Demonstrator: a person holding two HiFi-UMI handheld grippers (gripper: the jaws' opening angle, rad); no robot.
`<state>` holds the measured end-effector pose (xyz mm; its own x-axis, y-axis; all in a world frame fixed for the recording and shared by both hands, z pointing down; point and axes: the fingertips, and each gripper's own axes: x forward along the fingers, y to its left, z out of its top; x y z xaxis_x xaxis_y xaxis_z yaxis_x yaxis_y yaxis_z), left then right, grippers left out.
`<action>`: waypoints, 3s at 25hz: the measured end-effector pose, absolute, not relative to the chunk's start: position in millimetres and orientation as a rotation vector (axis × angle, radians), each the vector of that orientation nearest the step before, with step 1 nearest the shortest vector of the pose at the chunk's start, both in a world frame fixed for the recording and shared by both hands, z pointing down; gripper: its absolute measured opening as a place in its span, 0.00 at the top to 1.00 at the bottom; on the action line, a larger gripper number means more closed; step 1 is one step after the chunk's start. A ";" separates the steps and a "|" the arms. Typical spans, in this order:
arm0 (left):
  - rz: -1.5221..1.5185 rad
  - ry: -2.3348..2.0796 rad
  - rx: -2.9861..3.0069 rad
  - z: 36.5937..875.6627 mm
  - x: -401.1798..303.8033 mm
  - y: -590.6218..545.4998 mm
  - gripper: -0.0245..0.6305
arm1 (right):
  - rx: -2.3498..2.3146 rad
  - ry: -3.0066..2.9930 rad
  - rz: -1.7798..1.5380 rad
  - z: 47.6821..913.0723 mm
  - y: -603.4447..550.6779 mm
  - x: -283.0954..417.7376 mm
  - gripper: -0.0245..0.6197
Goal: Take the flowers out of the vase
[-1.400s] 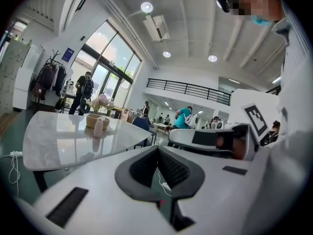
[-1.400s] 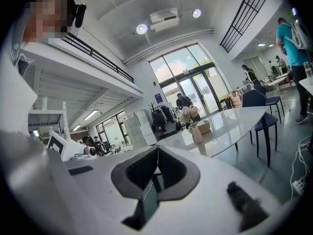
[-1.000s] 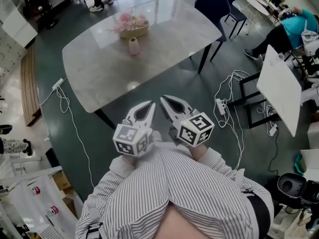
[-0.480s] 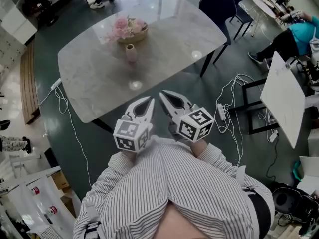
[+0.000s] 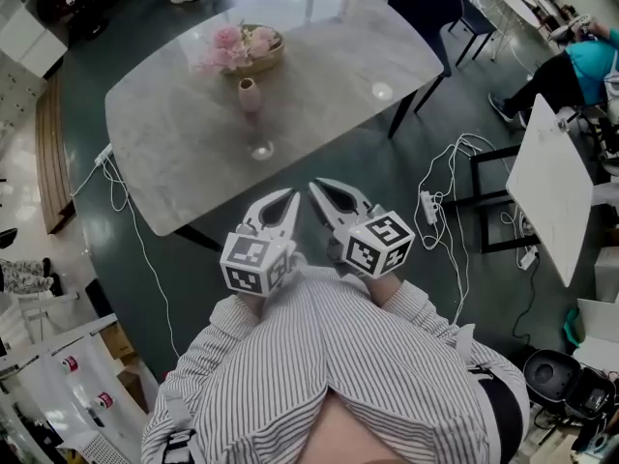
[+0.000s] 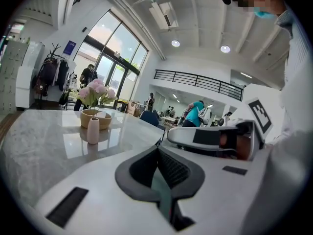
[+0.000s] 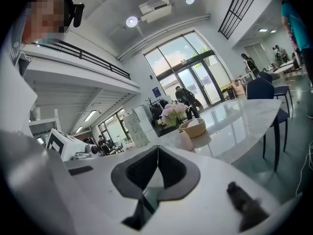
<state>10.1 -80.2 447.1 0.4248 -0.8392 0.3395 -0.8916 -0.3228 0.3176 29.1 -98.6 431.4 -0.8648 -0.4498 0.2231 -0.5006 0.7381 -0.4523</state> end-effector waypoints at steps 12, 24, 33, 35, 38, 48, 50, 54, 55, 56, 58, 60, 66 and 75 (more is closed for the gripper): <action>0.153 -1.441 2.214 452.3 -20.4 -127.6 0.94 | 0.798 -2.802 0.843 442.0 -144.5 2.2 0.94; 0.084 -1.444 2.266 433.7 -80.6 -214.9 0.94 | 0.850 -2.812 0.764 430.8 -224.2 -48.7 0.94; 0.078 -1.422 2.293 427.7 -112.1 -255.0 0.94 | 0.893 -2.807 0.739 425.1 -262.6 -78.3 0.94; 0.077 -1.416 2.300 428.7 -118.8 -261.7 0.94 | 0.897 -2.804 0.734 426.8 -268.5 -85.4 0.94; 0.085 -1.404 2.307 430.7 -125.3 -266.7 0.94 | 0.911 -2.800 0.734 427.9 -274.4 -92.6 0.94; 0.112 -1.341 2.315 439.7 -130.0 -269.1 0.94 | 0.940 -2.768 0.776 437.6 -277.5 -99.5 0.94; 0.111 -1.338 2.314 442.2 -130.5 -270.3 0.94 | 0.931 -2.766 0.778 440.7 -278.7 -101.3 0.94; 0.104 -1.349 2.305 443.4 -127.8 -271.8 0.94 | 0.912 -2.771 0.775 441.0 -281.9 -98.3 0.94; 0.105 -1.353 2.305 442.6 -126.6 -273.6 0.94 | 0.909 -2.774 0.772 439.8 -284.6 -96.3 0.94; 0.104 -1.358 2.304 441.6 -125.5 -275.8 0.94 | 0.906 -2.776 0.770 438.8 -287.7 -94.3 0.94; 0.099 -1.365 2.300 439.3 -124.4 -280.9 0.94 | 0.894 -2.781 0.765 437.5 -294.3 -91.8 0.94; 0.087 -1.368 2.289 435.5 -124.2 -285.9 0.94 | 0.870 -2.787 0.765 435.3 -301.2 -92.1 0.94; 0.065 -1.426 2.255 425.6 -122.1 -289.2 0.94 | 0.792 -2.811 0.760 424.3 -305.2 -93.4 0.94; 0.014 -1.472 2.227 424.9 -122.5 -292.3 0.94 | 0.743 -2.803 0.772 430.2 -303.0 -92.6 0.94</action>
